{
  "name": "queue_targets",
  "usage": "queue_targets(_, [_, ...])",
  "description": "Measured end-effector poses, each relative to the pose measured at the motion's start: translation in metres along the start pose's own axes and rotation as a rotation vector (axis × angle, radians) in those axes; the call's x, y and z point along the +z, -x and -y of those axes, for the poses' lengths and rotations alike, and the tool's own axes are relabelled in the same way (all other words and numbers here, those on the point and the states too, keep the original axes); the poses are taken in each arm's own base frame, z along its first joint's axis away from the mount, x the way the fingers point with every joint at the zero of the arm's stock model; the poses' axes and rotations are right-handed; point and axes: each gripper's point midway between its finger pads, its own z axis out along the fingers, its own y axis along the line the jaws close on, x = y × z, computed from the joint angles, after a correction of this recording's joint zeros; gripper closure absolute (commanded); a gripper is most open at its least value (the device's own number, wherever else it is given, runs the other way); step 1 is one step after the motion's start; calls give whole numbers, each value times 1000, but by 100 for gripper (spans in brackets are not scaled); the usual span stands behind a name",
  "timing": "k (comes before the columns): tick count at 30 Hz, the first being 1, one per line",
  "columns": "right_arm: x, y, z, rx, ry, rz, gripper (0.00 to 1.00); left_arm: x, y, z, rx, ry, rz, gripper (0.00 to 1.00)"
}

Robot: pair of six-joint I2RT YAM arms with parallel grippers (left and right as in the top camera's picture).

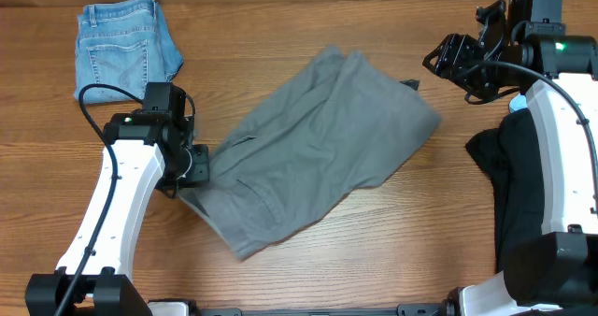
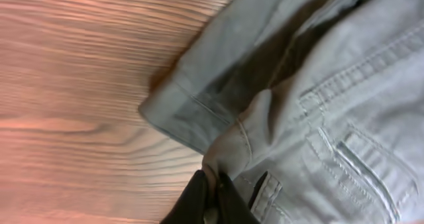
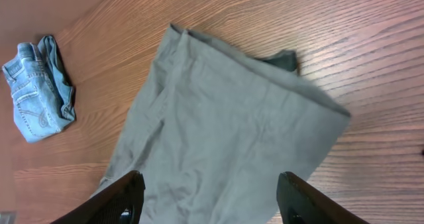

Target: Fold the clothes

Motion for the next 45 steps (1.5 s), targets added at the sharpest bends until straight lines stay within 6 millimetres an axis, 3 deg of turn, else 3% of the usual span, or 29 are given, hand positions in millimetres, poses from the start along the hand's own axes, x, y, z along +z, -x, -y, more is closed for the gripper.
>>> queue_targets(2, [0, 1, 0, -1, 0, 2, 32, 0, 3, -8, -11, 47, 14, 80])
queue_targets(5, [0, 1, 0, -2, 1, 4, 32, 0, 4, -17, -22, 97, 21, 53])
queue_targets(8, [0, 1, 0, -2, -3, 6, 26, 0, 3, -22, -30, 128, 17, 44])
queue_targets(13, [0, 4, 11, 2, -62, 21, 15, 0, 2, -26, -45, 149, 12, 48])
queue_targets(16, [1, 5, 17, 6, -95, 29, 14, 1, 25, 0, -48, 2, 98, 51])
queue_targets(19, [14, 0, 29, 39, -132, -3, 20, -7, 51, 44, 23, -221, 196, 53])
queue_targets(22, [47, -16, 52, 95, -179, -98, 23, -13, 54, 72, 112, -321, 225, 55])
queue_targets(27, [106, -52, 93, 175, -259, -277, 19, -2, 39, 91, 217, -302, 181, 60])
queue_targets(33, [141, -70, 123, 249, -337, -341, 20, 50, 18, 84, 226, -235, 36, 61])
queue_targets(38, [159, -69, 124, 245, -300, -343, 42, 83, 19, 74, 221, -155, -17, 61])
queue_targets(42, [161, -67, 122, 247, -285, -339, 32, 101, 18, 63, 213, -86, -50, 62])
queue_targets(45, [166, -66, 124, 243, -276, -321, 29, 103, 19, 57, 199, -65, -54, 62])
